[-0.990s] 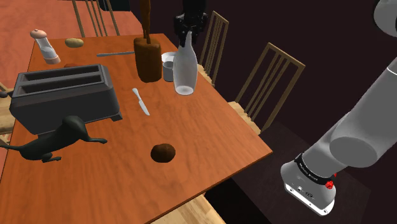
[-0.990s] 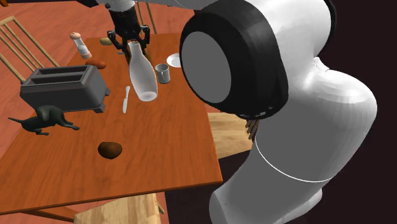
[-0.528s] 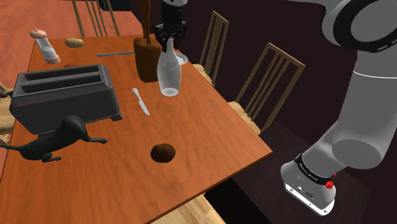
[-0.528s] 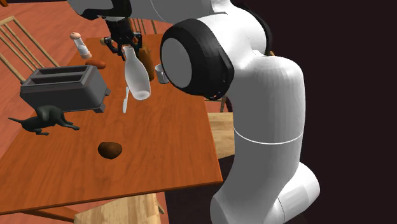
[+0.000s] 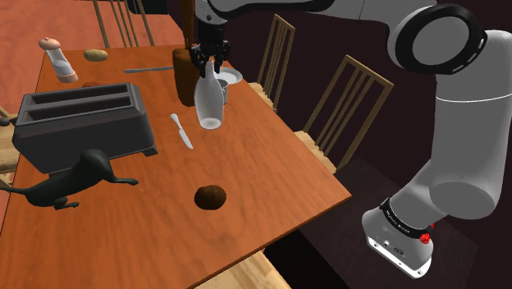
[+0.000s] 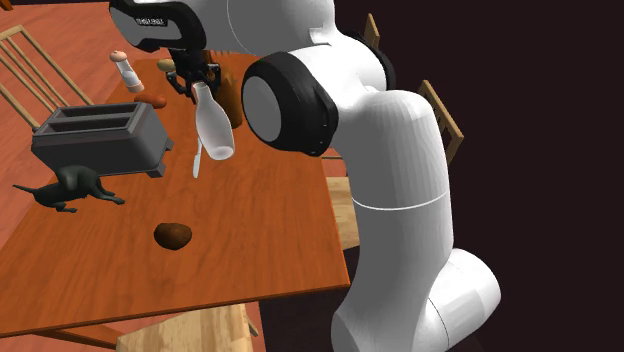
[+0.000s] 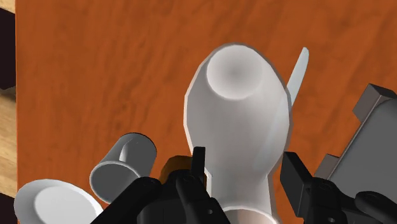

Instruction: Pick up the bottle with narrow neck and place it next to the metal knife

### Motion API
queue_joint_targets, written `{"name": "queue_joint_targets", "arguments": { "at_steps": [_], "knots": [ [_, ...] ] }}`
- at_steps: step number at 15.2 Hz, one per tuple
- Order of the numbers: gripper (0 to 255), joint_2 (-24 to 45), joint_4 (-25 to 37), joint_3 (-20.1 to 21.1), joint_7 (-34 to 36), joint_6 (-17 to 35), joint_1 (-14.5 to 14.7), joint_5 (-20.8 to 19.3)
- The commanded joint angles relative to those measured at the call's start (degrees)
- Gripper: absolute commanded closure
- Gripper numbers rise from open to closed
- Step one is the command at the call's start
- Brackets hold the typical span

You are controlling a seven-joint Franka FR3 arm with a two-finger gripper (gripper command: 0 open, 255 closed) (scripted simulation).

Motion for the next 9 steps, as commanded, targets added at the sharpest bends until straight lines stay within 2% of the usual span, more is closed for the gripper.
{"name": "queue_joint_targets", "arguments": {
  "at_steps": [1, 6, 9],
  "knots": [
    [255, 0.06, -1.63, -0.04, 0.28, 1.71, -0.13, -0.1],
    [255, 0.24, -5.23, -0.18, 0.74, 5.42, -0.52, -0.35],
    [255, 0.28, -5.51, -0.2, 0.78, 5.72, -0.54, -0.38]
  ]
}}
